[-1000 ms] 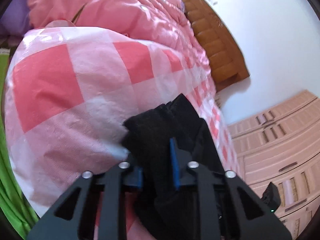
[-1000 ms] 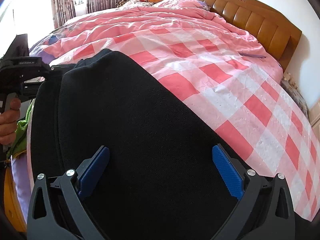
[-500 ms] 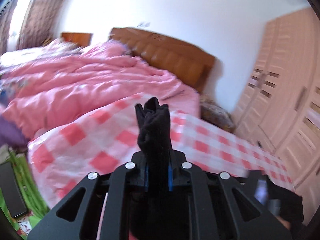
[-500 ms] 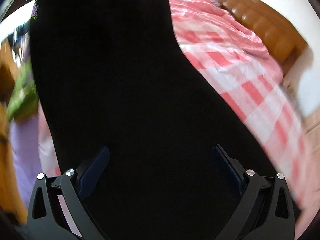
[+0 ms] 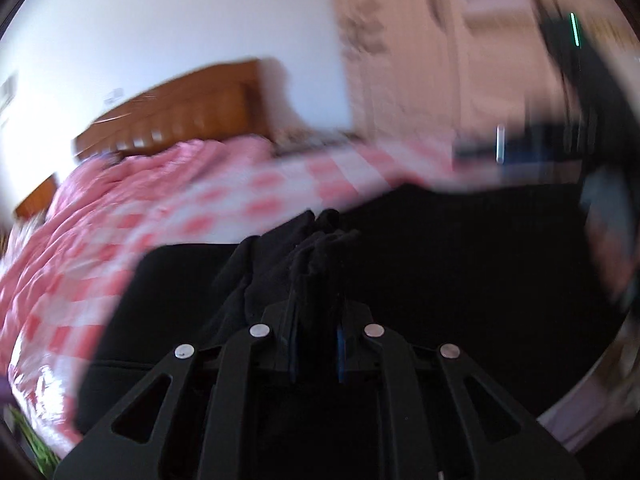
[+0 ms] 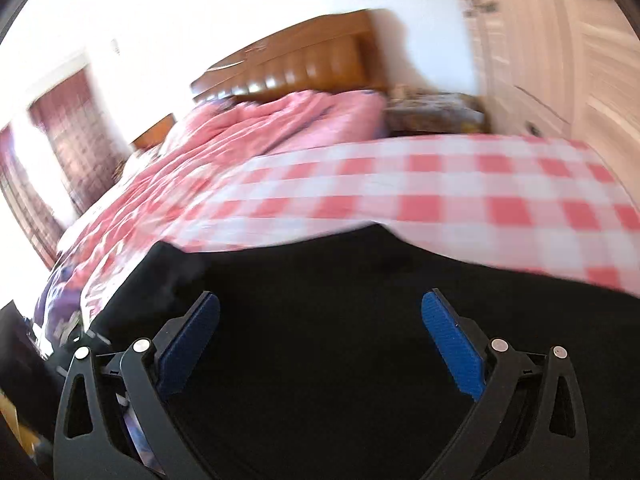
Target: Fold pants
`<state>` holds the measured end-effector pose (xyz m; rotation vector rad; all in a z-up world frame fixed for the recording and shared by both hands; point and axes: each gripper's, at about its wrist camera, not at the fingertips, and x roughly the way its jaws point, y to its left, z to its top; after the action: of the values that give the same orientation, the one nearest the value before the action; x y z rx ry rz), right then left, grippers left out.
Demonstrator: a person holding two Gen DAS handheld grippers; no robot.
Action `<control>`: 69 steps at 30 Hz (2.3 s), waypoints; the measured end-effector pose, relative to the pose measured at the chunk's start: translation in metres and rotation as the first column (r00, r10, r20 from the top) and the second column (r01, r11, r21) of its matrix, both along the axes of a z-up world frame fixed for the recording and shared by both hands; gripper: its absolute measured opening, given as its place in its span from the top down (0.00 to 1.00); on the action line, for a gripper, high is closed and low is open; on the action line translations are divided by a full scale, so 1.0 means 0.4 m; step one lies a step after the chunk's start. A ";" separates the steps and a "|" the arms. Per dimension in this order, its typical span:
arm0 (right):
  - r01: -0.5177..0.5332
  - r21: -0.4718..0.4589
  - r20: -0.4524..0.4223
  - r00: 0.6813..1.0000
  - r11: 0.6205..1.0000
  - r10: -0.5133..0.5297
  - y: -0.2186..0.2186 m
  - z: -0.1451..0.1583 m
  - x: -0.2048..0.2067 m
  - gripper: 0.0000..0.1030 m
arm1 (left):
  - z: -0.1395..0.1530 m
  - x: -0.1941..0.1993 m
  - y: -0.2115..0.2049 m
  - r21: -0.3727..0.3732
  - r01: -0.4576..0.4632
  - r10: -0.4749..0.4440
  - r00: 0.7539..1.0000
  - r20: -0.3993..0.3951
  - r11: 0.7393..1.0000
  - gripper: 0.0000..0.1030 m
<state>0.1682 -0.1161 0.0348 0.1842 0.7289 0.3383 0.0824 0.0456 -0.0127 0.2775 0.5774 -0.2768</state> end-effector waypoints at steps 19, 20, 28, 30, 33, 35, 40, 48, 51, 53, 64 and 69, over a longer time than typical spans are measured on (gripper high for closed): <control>-0.431 0.177 -0.010 0.898 0.885 0.440 0.237 -0.082 -0.119 0.38 | 0.024 -0.147 0.487 -0.202 -0.393 0.400 0.916 -0.004 0.897 0.13; -0.436 0.169 -0.022 0.895 0.884 0.446 0.253 -0.085 -0.120 0.39 | 0.017 -0.143 0.491 -0.203 -0.392 0.399 0.917 -0.006 0.897 0.13; -0.386 0.150 -0.141 0.903 0.910 0.406 0.260 -0.142 -0.114 0.44 | -0.053 -0.115 0.464 -0.209 -0.369 0.371 0.928 -0.033 0.906 0.12; -0.393 0.166 -0.138 0.899 0.905 0.416 0.268 -0.128 -0.104 0.46 | -0.066 -0.121 0.457 -0.194 -0.371 0.370 0.928 -0.044 0.908 0.12; -0.407 0.188 -0.131 0.891 0.894 0.434 0.287 -0.109 -0.086 0.46 | -0.071 -0.127 0.449 -0.182 -0.365 0.364 0.931 -0.042 0.913 0.12; -0.403 0.210 -0.154 0.886 0.891 0.437 0.302 -0.119 -0.066 0.51 | -0.071 -0.127 0.452 -0.175 -0.366 0.366 0.930 -0.035 0.914 0.12; -0.334 0.299 -0.179 0.901 0.894 0.396 0.281 -0.138 -0.028 0.89 | -0.062 -0.122 0.462 -0.162 -0.375 0.376 0.926 -0.023 0.913 0.11; -0.401 0.149 0.022 0.915 0.904 0.402 0.281 0.006 -0.123 0.91 | -0.051 -0.102 0.489 -0.142 -0.440 0.442 0.897 -0.018 0.887 0.11; -0.366 0.149 -0.067 0.923 0.918 0.379 0.259 -0.066 -0.107 0.92 | -0.056 -0.098 0.507 -0.177 -0.441 0.440 0.897 -0.046 0.880 0.09; -0.357 0.160 -0.132 0.916 0.920 0.378 0.256 -0.130 -0.089 0.91 | -0.065 -0.092 0.505 -0.161 -0.446 0.443 0.895 -0.052 0.881 0.08; -0.306 0.212 -0.135 0.931 0.928 0.338 0.175 -0.094 -0.119 0.12 | -0.064 -0.111 0.503 -0.145 -0.451 0.449 0.892 -0.045 0.881 0.08; -0.330 0.249 -0.240 0.890 0.911 0.388 0.208 -0.136 -0.061 0.15 | -0.073 -0.110 0.498 -0.141 -0.450 0.448 0.893 -0.053 0.882 0.07</control>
<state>0.1436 -0.0328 -0.0197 0.2943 1.0188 0.7559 0.0385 0.2448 -0.0419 -0.0111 0.6192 0.1291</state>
